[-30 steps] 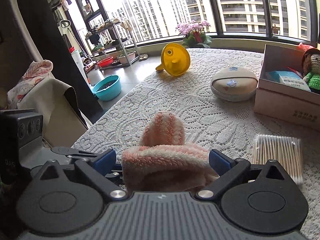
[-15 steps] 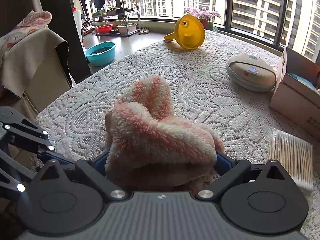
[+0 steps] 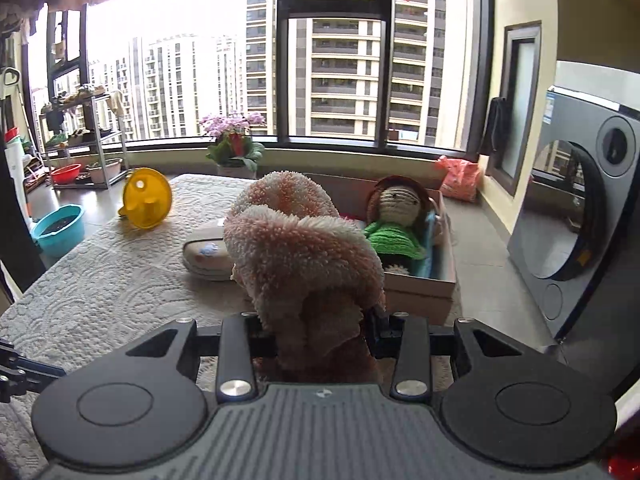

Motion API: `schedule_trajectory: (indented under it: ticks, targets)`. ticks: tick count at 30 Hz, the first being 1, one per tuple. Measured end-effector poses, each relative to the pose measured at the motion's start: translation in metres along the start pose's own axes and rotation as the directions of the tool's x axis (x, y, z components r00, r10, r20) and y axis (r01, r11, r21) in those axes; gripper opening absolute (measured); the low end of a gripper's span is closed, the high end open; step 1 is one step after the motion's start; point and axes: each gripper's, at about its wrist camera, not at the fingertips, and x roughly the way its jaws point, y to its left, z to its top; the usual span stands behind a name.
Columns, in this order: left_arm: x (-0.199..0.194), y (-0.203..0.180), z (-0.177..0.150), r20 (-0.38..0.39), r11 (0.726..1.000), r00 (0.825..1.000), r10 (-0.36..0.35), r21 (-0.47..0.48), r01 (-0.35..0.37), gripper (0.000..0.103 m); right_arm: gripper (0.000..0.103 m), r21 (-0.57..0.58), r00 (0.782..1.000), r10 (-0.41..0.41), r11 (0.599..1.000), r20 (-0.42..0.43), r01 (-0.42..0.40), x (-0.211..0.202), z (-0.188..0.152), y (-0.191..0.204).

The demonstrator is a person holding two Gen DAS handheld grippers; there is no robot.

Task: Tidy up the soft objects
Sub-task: 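Grasp the cotton swab bag with the left tool while the right holds the cloth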

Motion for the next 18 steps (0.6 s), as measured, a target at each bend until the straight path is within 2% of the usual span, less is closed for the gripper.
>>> schedule_trajectory:
  ticks: [2, 5, 7, 9, 11, 12, 15, 18]
  targets:
    - [0.007, -0.002, 0.006, 0.014, 1.000, 1.000, 0.009, -0.029, -0.008, 0.020, 0.037, 0.039, 0.996, -0.053, 0.998, -0.066, 0.056, 0.017, -0.017, -0.020]
    - [0.013, -0.012, 0.017, 0.043, 1.000, 0.999, 0.003, -0.032, -0.002, 0.020, 0.037, 0.088, 0.990, -0.005, 0.996, -0.144, 0.018, 0.036, -0.036, -0.022]
    - [0.018, -0.026, 0.026, 0.058, 1.000, 0.998, 0.019, 0.015, -0.020, 0.020, 0.037, 0.134, 0.985, 0.093, 0.988, -0.147, -0.074, 0.039, -0.042, -0.014]
    - [0.022, -0.039, 0.032, 0.067, 0.997, 0.997, 0.044, 0.067, -0.048, 0.020, 0.037, 0.186, 0.961, 0.239, 0.960, -0.142, -0.212, 0.038, -0.042, -0.009]
    - [0.027, -0.054, 0.037, 0.075, 0.990, 0.995, 0.063, 0.120, -0.072, 0.020, 0.037, 0.212, 0.937, 0.325, 0.932, -0.131, -0.293, 0.037, -0.042, -0.004]
    - [0.029, -0.060, 0.038, 0.077, 0.988, 0.995, 0.059, 0.139, -0.069, 0.020, 0.037, 0.205, 0.940, 0.318, 0.935, -0.121, -0.290, 0.036, -0.042, -0.003]
    - [0.038, -0.078, 0.040, 0.077, 0.978, 0.995, 0.056, 0.196, -0.070, 0.020, 0.037, 0.159, 0.976, 0.205, 0.968, -0.068, -0.193, 0.029, -0.047, -0.006]
    - [0.058, -0.097, 0.036, 0.037, 0.962, 0.995, 0.097, 0.254, -0.103, 0.021, 0.037, 0.174, 0.993, 0.114, 0.979, -0.041, -0.105, 0.028, -0.053, -0.022]
